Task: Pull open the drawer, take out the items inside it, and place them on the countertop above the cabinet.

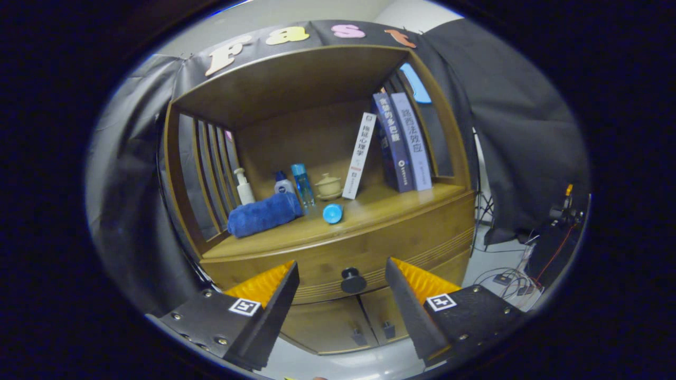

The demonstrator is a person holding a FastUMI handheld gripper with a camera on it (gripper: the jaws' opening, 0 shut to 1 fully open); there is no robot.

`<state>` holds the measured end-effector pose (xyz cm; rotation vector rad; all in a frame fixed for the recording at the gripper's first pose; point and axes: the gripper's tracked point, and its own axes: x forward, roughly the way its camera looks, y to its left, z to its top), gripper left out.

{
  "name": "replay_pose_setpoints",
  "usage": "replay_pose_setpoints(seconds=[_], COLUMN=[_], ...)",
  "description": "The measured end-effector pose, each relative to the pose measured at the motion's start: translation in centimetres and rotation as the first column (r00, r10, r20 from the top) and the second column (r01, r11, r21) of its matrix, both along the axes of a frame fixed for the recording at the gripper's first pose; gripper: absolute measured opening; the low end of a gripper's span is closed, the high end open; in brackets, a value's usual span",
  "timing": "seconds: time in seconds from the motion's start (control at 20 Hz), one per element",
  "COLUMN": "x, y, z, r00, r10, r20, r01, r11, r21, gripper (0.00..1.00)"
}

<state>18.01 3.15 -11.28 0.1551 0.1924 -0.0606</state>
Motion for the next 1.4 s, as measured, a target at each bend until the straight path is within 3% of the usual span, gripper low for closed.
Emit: replay_pose_setpoints(seconds=[0.65, 0.85, 1.1, 1.4], x=[-12.5, -16.7, -20.0, -21.7], y=[-4.0, -5.0, -5.1, -3.7], z=[12.7, 14.6, 16.3, 16.0], r00=[0.961, 0.949, 0.929, 0.941], r10=[-0.136, -0.159, -0.15, -0.053], r20=[0.242, 0.27, 0.34, 0.335], r01=[0.167, 0.206, 0.222, 0.148], r11=[0.979, 0.966, 0.957, 0.952], r21=[-0.114, -0.154, -0.186, -0.266], gripper=[0.98, 0.98, 0.98, 0.96])
